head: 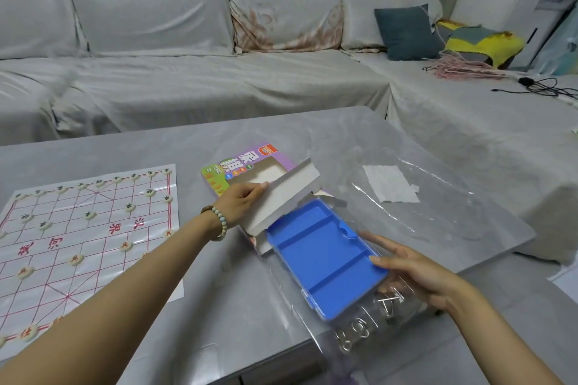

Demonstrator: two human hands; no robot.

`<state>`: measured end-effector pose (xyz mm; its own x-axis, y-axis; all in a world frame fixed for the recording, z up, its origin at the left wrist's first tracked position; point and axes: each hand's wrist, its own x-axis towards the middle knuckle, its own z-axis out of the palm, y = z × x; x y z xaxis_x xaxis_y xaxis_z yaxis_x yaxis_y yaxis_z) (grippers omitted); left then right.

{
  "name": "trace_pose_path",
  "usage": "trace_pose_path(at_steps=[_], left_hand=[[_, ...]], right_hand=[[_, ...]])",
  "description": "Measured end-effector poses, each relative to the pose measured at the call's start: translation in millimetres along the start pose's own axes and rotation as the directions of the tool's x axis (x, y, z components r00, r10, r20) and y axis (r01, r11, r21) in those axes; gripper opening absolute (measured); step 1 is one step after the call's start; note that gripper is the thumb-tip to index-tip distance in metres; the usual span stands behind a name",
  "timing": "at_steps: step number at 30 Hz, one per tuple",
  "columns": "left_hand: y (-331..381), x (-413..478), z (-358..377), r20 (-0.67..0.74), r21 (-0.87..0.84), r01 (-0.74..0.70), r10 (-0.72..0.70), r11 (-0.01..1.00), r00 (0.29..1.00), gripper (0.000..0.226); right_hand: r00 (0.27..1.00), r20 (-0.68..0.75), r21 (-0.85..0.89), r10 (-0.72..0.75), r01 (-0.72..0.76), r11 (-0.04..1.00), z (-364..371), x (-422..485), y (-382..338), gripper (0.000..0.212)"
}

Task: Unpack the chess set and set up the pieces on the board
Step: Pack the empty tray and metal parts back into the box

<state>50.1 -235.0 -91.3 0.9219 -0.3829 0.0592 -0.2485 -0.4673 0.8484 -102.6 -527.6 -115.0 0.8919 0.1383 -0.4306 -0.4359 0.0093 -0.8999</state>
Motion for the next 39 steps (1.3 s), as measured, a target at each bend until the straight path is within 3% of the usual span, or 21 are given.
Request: trace_pose_path(at_steps=[4, 10, 14, 16, 17, 20, 23, 25, 28, 33, 37, 39], left_hand=[[7, 4, 5, 0.034, 0.041, -0.057, 0.055, 0.998, 0.998, 0.042], [15, -4, 1, 0.18, 0.062, -0.103, 0.09, 0.993, 0.979, 0.044], [27, -11, 10, 0.215, 0.081, -0.149, 0.129, 0.986, 0.968, 0.044], [29, -11, 12, 0.192, 0.108, -0.167, 0.144, 0.98, 0.971, 0.041], [28, -10, 11, 0.178, 0.117, -0.167, 0.144, 0.979, 0.973, 0.04], [23, -8, 7, 0.155, 0.145, -0.155, 0.133, 0.977, 0.979, 0.041], [18, -10, 6, 0.163, 0.161, -0.16, 0.133, 0.974, 0.978, 0.041], [17, -12, 7, 0.163, 0.143, -0.159, 0.135, 0.977, 0.977, 0.042], [21, -16, 10, 0.183, 0.124, -0.154, 0.13, 0.98, 0.974, 0.043], [36, -21, 14, 0.238, 0.099, -0.169, 0.142, 0.981, 0.961, 0.043], [45, -24, 15, 0.289, 0.117, -0.173, 0.133, 0.978, 0.948, 0.044], [46, -26, 13, 0.296, 0.14, -0.191, 0.143, 0.972, 0.944, 0.042]], right_hand=[[0.999, -0.039, 0.033, -0.011, 0.012, 0.999, 9, 8, -3, 0.054], [0.996, -0.086, 0.037, 0.031, -0.028, 0.999, 14, 17, -10, 0.073], [0.986, -0.156, 0.131, 0.054, -0.033, 0.991, 34, 28, -13, 0.057], [0.991, -0.133, 0.158, 0.025, -0.004, 0.987, 39, 29, -14, 0.063], [0.994, -0.111, 0.1, 0.009, 0.002, 0.995, 39, 26, -15, 0.073], [0.998, -0.053, -0.29, -0.023, 0.006, 0.957, 30, 9, -16, 0.106], [0.992, 0.122, -0.442, -0.027, 0.079, 0.894, 25, -2, -5, 0.127], [0.988, 0.128, -0.54, -0.088, 0.144, 0.83, 31, -4, 0, 0.123], [0.976, -0.007, -0.622, -0.216, 0.165, 0.765, 38, 1, 0, 0.123], [0.894, -0.271, -0.588, -0.358, 0.14, 0.796, 40, 11, -8, 0.113], [0.776, -0.435, -0.696, -0.457, 0.032, 0.717, 51, 15, -11, 0.071], [0.738, -0.481, -0.727, -0.474, -0.033, 0.685, 59, 16, -12, 0.061]])
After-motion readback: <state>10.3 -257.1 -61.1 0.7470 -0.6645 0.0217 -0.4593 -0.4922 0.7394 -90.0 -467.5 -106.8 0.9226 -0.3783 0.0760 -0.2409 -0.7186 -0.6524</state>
